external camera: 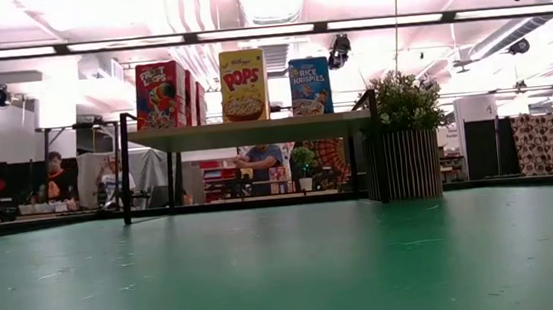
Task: Stack cereal on shelf
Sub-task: Put the blue cereal box on the shelf aligned with the other blue cereal boxes
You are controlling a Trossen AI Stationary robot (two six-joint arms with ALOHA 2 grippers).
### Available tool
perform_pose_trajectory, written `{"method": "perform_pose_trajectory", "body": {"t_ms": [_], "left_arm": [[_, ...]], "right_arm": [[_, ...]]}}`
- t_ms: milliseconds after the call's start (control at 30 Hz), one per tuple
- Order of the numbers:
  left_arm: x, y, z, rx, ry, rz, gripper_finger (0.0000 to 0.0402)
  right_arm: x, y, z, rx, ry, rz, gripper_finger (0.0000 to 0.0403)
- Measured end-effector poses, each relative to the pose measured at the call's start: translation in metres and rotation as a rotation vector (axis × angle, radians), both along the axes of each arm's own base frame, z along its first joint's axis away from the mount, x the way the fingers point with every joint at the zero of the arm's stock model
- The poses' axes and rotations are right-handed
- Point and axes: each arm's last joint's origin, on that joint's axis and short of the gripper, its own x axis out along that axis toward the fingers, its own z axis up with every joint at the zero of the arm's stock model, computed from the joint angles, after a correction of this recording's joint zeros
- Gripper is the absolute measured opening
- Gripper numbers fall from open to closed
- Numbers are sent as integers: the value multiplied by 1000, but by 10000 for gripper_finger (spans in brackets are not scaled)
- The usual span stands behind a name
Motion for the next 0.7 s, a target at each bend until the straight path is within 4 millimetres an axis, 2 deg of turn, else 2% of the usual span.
{"method": "perform_pose_trajectory", "body": {"t_ms": [200,333,500,700], "left_arm": [[-40,-23,-13,92,184,85,194],[-56,-30,-16,173,171,124,234],[-60,-35,-21,209,156,144,249],[-55,-43,-34,269,168,57,249]], "right_arm": [[0,0,0,6,0,1,12],[0,0,0,17,-1,3,12],[0,0,0,22,-1,4,12],[0,0,0,33,1,5,12]]}}
